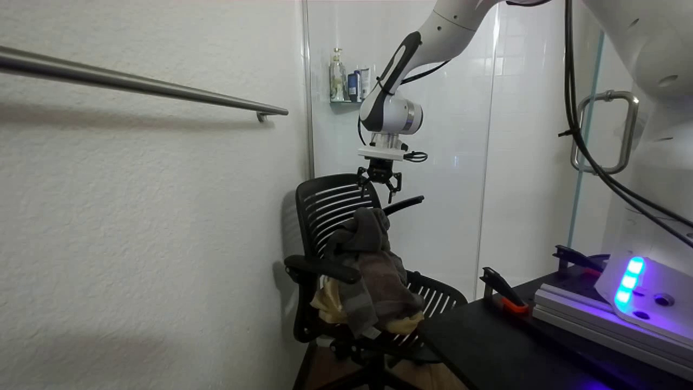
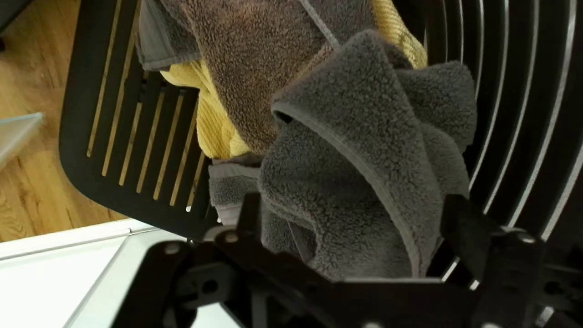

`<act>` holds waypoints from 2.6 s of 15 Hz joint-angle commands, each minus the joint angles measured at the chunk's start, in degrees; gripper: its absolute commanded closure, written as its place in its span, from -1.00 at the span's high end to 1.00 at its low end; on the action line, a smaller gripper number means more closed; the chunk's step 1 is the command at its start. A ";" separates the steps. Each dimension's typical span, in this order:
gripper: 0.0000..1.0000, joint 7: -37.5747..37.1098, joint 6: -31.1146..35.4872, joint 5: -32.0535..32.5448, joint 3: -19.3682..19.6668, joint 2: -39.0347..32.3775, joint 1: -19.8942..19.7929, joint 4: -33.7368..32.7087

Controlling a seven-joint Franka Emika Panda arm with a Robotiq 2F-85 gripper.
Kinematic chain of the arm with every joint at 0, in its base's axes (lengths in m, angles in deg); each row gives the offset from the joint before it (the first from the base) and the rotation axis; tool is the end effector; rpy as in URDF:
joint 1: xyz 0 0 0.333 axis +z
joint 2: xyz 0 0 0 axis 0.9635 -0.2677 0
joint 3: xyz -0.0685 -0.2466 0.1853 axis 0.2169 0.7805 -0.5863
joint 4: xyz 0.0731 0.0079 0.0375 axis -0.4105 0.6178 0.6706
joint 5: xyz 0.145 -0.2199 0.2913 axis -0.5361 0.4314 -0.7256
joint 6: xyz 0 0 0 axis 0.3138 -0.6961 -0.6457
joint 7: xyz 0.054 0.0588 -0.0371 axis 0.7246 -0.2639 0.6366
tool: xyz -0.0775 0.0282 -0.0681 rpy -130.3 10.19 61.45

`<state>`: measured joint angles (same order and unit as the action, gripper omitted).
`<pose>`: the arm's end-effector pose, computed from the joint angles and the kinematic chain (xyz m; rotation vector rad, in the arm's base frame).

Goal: Move the towel from the seat of the chair to the back of the chair

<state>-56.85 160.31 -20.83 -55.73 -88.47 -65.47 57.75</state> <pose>0.6345 0.0964 0.1937 -2.8209 0.9989 0.0079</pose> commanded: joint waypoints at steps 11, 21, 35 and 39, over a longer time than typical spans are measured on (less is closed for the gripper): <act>1.00 -0.65 -0.03 -1.00 -0.16 -7.97 0.11 -6.85; 1.00 -0.90 -0.86 -0.05 0.70 -13.33 1.25 -14.16; -1.00 -0.15 -3.07 -3.95 -1.00 -13.36 -2.42 -14.77; -0.98 -0.16 -3.76 -5.81 -1.13 -8.39 -3.26 -12.54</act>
<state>-57.73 158.22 -24.84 -55.79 -102.10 -66.97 42.40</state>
